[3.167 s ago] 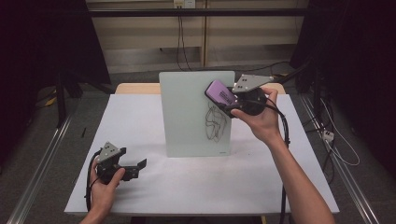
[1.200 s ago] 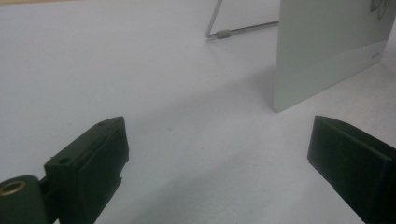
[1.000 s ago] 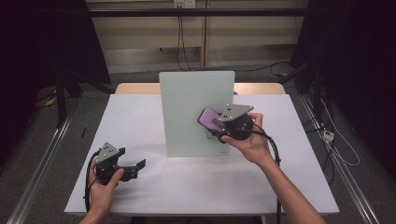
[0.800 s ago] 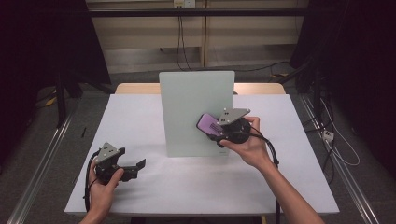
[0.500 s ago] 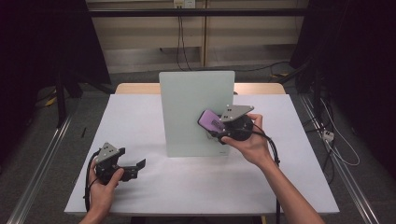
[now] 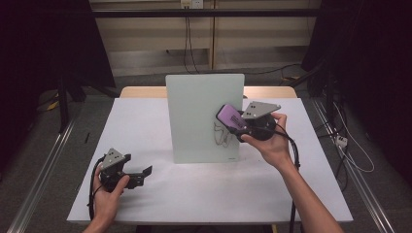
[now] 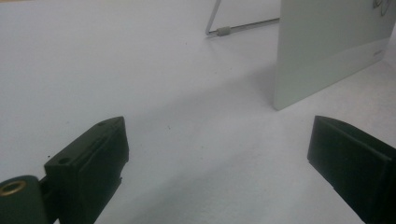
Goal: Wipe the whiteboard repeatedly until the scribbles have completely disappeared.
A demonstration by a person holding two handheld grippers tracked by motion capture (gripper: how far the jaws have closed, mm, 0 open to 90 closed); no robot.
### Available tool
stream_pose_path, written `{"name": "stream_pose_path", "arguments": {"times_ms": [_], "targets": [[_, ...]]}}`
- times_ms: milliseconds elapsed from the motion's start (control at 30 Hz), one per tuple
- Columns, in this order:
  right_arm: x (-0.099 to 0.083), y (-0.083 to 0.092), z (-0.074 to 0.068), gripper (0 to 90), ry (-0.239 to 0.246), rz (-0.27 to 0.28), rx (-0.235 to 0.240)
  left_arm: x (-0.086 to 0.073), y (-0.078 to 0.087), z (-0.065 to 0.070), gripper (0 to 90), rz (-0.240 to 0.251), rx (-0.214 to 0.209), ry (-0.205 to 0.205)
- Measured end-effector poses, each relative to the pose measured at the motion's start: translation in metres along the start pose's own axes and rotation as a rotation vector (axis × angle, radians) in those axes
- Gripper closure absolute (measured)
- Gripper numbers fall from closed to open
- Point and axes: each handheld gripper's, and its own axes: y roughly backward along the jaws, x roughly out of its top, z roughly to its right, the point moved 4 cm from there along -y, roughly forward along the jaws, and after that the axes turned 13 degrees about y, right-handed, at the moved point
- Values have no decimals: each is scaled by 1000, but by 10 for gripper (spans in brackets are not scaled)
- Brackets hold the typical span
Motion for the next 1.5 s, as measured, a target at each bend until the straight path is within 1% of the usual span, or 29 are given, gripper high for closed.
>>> {"name": "stream_pose_path", "arguments": {"times_ms": [100,200,467,633,700,800,833,900,1000,1133,1233,1333,1500], "targets": [[-8,-3,-8,417,-1,-10,14,0,0,0,54,-4,5,-3],[-14,-6,-15,416,12,-29,30,0,-1,1,54,-4,0,-2],[-31,-13,-33,416,6,-62,74,0,0,0,54,-3,6,-4],[-38,-18,-42,416,16,-84,108,0,-1,1,54,-6,3,-2],[-37,-18,-42,416,15,-89,111,0,-2,1,54,-8,4,-5],[-35,-18,-40,416,13,-78,113,0,-3,2,54,-10,1,-7],[-32,-18,-39,416,14,-71,107,-1,-3,2,54,-14,3,-13],[-25,-17,-35,416,20,-60,90,-1,-4,2,54,-13,0,-13],[-12,-16,-26,416,18,-38,67,-1,-3,2,54,-14,0,-13],[5,-12,-15,416,14,-1,33,0,-2,0,54,-7,-1,-6],[14,-12,-10,416,21,15,17,0,-1,-1,54,-8,1,-4],[16,-18,-14,416,37,1,23,0,0,0,54,-5,2,-6],[9,-25,-25,416,43,-18,54,0,-1,0,54,-6,1,-6]]}}
